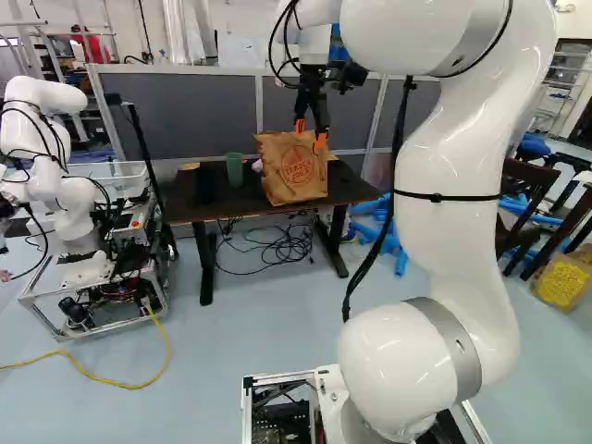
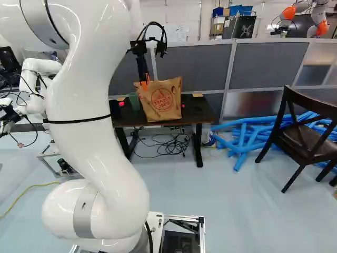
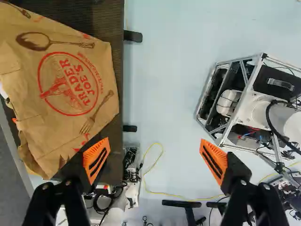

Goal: Pick up the bag on the ground and place it on the table

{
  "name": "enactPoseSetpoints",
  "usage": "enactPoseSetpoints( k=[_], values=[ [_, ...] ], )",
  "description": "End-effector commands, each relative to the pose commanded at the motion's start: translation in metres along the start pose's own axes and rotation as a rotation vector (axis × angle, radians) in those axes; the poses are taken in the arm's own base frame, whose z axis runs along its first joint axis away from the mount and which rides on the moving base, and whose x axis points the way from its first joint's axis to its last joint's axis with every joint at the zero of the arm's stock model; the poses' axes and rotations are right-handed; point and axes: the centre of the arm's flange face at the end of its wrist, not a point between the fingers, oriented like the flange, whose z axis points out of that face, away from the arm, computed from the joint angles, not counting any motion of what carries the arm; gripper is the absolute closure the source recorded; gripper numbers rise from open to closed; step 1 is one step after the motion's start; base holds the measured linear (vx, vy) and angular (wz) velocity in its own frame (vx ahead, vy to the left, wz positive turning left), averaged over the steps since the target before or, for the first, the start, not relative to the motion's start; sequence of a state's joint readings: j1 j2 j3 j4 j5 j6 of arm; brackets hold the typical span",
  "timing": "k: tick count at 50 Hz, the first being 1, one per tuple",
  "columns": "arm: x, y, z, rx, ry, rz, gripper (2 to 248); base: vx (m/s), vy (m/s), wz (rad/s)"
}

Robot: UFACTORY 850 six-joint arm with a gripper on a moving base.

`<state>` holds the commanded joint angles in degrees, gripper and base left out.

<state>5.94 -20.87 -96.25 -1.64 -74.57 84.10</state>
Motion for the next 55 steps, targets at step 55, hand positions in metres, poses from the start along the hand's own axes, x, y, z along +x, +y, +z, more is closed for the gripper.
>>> enactPoseSetpoints(
  k=[55],
  values=[
    [0.0003,0.0007,0.0024,0.009,0.001,-0.01,3,-0.063,0.0,0.004]
  ],
)
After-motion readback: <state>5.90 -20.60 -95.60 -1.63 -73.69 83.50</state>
